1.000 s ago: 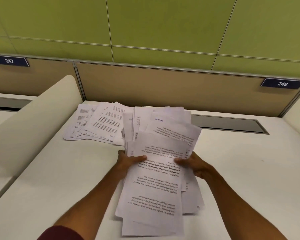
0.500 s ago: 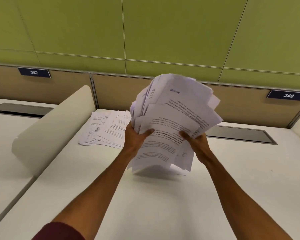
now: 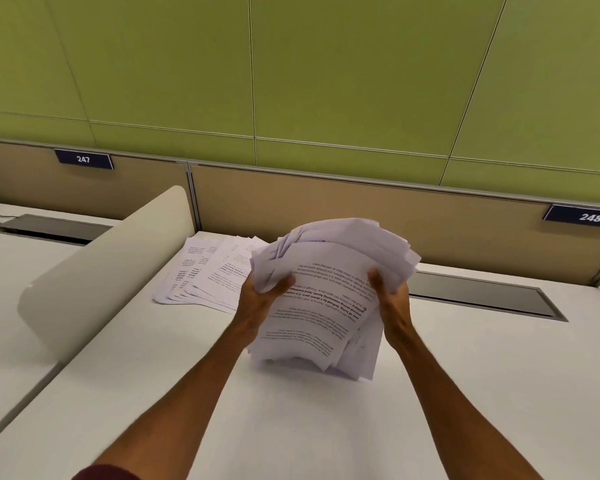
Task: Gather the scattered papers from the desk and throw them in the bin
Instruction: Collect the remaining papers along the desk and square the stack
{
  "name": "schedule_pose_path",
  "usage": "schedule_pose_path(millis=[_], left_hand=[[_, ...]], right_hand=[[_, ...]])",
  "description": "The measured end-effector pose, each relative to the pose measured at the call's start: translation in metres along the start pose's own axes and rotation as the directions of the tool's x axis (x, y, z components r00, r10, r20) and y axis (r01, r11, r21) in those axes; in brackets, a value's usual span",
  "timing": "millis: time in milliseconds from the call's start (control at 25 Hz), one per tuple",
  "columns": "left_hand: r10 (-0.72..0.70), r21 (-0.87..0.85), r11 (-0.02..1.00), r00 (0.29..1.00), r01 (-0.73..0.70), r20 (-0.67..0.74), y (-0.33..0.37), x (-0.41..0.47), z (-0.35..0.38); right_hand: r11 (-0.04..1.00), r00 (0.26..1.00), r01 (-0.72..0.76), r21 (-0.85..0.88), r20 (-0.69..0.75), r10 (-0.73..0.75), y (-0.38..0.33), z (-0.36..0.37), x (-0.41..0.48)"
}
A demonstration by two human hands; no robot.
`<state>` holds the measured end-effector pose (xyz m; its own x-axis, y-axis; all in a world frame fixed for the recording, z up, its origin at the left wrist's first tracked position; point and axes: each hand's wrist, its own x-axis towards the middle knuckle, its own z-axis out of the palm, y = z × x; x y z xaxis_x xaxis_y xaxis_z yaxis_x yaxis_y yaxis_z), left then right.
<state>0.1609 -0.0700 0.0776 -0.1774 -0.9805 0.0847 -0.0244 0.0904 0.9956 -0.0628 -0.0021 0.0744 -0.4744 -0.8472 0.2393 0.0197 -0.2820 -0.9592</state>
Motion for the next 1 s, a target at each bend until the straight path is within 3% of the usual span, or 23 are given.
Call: schedule_pose_path(millis=[120, 320, 440, 520, 600, 720, 800, 880, 1000], left_hand=[[-0.020, 0.027, 0.999, 0.998, 0.018, 0.065, -0.001, 0.008, -0.004], [-0.104, 0.119, 0.989, 0.984, 0.088, 0.141, -0.015, 0.012, -0.016], [-0.093, 0.156, 0.985, 0.984, 0.069, 0.155, -0.011, 0.015, -0.010], [-0.097, 0.162, 0.984, 0.982, 0.071, 0.161, -0.008, 0.015, -0.006], [-0.100, 0.178, 0.982, 0.980, 0.070, 0.170, -0.009, 0.015, -0.002], [-0.100, 0.151, 0.986, 0.979, 0.073, 0.177, -0.012, 0.015, -0.002], [-0.056, 0.138, 0.990, 0.985, 0.033, 0.161, -0.015, 0.016, -0.003], [-0.058, 0.097, 0.994, 0.991, 0.047, 0.118, -0.021, 0.017, -0.003], [-0.135, -0.043, 0.990, 0.988, 0.138, 0.070, -0.023, 0.011, 0.003]], right_hand=[[1.000, 0.999, -0.008, 0.011, 0.044, 0.007, -0.005, 0.000, 0.015], [0.971, 0.956, -0.034, -0.235, 0.275, 0.100, -0.005, -0.015, 0.036], [0.980, 0.938, -0.022, -0.196, 0.336, 0.088, -0.011, -0.022, 0.044], [0.981, 0.968, 0.073, -0.179, 0.248, -0.027, -0.019, -0.021, 0.044], [0.917, 0.960, 0.264, -0.298, 0.169, -0.221, -0.029, -0.017, 0.045], [0.811, 0.899, 0.435, -0.391, 0.245, -0.364, -0.042, -0.012, 0.052], [0.891, 0.925, 0.357, -0.282, 0.236, -0.296, -0.043, -0.015, 0.057], [0.984, 0.961, 0.143, -0.103, 0.252, -0.113, -0.032, -0.027, 0.059], [0.983, 0.888, -0.026, -0.179, 0.448, 0.105, -0.001, -0.042, 0.048]])
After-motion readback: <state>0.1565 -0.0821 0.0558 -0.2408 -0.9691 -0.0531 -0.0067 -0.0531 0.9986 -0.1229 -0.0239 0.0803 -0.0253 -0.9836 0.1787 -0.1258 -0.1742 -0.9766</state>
